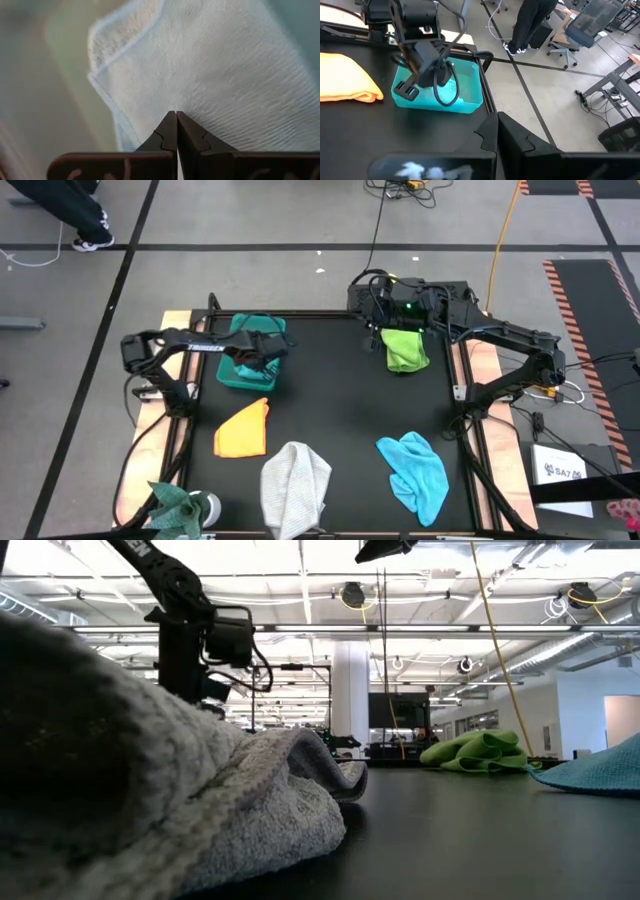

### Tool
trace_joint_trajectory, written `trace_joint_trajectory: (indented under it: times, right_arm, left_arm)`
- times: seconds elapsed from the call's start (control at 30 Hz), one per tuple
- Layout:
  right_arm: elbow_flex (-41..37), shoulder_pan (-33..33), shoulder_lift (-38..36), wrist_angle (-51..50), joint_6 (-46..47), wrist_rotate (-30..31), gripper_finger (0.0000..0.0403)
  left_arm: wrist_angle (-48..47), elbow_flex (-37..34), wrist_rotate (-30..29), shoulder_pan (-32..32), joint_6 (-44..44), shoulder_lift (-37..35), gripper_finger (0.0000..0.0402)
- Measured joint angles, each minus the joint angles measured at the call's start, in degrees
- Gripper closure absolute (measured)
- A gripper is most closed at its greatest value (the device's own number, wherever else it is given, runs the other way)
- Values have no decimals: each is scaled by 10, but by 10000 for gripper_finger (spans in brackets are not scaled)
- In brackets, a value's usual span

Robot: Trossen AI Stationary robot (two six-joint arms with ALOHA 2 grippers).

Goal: Fold microfiber towels
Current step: Adjust the blue microfiber towel in the bin

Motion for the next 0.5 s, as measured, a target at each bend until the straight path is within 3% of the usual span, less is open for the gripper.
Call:
trace_joint_trajectory:
  times: [0.5]
  right_arm:
    - [0, 0, 0, 0, 0, 0, 403]
  left_arm:
    - [-105, 0, -64, 2, -29, 25, 401]
